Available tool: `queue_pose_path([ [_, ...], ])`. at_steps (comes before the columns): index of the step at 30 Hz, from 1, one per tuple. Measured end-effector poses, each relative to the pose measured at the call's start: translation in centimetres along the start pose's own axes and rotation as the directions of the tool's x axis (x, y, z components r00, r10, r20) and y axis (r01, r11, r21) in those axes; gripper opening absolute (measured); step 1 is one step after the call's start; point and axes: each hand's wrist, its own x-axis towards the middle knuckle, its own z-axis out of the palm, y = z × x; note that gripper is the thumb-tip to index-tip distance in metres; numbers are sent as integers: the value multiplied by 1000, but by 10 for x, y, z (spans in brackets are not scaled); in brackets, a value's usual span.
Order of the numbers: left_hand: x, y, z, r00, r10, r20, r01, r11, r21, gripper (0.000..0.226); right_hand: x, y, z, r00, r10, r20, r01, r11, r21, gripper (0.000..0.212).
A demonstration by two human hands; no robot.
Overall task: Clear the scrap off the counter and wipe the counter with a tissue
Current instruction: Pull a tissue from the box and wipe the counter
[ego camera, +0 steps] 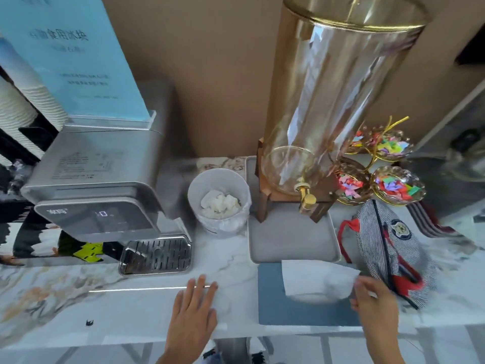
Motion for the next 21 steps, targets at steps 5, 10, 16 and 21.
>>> queue_pose_path([
  [5, 2, 3, -1, 1000, -13, 27, 13, 1000, -7, 58, 0, 13, 0, 981, 53, 187, -50, 999, -17, 9],
  [10, 1, 9, -5, 999, -23, 24, 22, 999, 29, 57, 4, -2, 5, 987, -72, 144, 110, 956, -273, 40],
  [16, 1, 27, -18, 992, -101, 77, 107, 992, -70, 58, -5, -44, 6, 958, -140, 250, 125, 989, 75, 42],
  [21, 2, 77, -54, 970, -92, 224, 236, 562, -793, 63, -16, -77, 14, 858, -88, 506, -115, 927, 357, 32],
])
